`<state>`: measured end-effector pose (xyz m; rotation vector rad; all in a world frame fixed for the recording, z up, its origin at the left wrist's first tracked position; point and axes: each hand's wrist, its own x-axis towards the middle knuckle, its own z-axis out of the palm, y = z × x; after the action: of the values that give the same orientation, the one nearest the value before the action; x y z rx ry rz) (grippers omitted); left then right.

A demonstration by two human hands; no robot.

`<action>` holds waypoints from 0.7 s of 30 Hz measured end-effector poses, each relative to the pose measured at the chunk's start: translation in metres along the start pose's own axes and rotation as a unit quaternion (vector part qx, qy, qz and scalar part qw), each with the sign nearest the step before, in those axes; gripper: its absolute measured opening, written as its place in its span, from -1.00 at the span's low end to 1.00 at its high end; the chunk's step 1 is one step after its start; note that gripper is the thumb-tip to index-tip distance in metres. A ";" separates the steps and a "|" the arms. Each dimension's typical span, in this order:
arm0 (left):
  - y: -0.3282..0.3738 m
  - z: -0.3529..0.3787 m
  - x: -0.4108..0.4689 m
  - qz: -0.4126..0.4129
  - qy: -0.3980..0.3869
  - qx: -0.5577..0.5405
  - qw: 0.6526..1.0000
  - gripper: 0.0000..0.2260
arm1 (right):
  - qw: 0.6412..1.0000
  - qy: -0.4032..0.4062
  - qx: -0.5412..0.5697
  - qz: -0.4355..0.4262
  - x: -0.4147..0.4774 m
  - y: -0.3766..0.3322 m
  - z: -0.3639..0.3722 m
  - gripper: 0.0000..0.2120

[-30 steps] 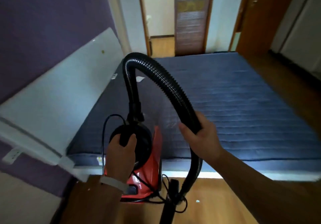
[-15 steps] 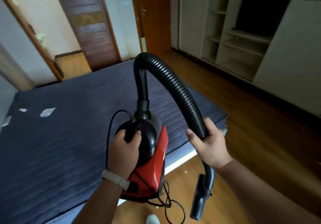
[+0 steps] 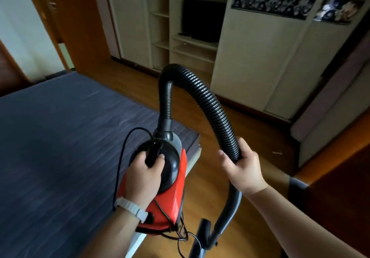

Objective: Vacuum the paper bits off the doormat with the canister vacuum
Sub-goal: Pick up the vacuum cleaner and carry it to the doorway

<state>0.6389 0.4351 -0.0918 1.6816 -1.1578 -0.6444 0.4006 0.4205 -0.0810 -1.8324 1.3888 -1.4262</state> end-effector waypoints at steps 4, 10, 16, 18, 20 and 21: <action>0.002 0.024 0.037 0.029 -0.065 0.001 0.997 -0.86 | 0.999 0.038 -0.023 0.025 0.016 0.001 -0.004 -0.72; 0.012 0.063 0.074 0.062 -0.154 0.006 0.986 -0.82 | 0.990 0.105 -0.075 0.062 0.022 0.013 -0.022 -0.77; 0.029 0.110 0.107 0.063 -0.207 -0.003 0.976 -0.78 | 0.982 0.145 -0.094 0.080 0.040 0.037 -0.035 -0.81; 0.036 0.127 0.119 0.064 -0.213 0.002 0.975 -0.72 | 0.979 0.155 -0.098 0.085 0.051 0.051 -0.037 -0.81; 0.042 0.146 0.133 0.072 -0.216 0.018 0.974 -0.70 | 0.978 0.162 -0.093 0.092 0.066 0.067 -0.040 -0.80; 0.044 0.157 0.141 0.072 -0.219 0.023 0.973 -0.71 | 0.978 0.163 -0.086 0.095 0.075 0.075 -0.041 -0.80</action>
<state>0.5503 0.2393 -0.1014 1.5153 -1.6014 -0.9310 0.3278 0.3333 -0.0911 -1.5581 1.8466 -1.5992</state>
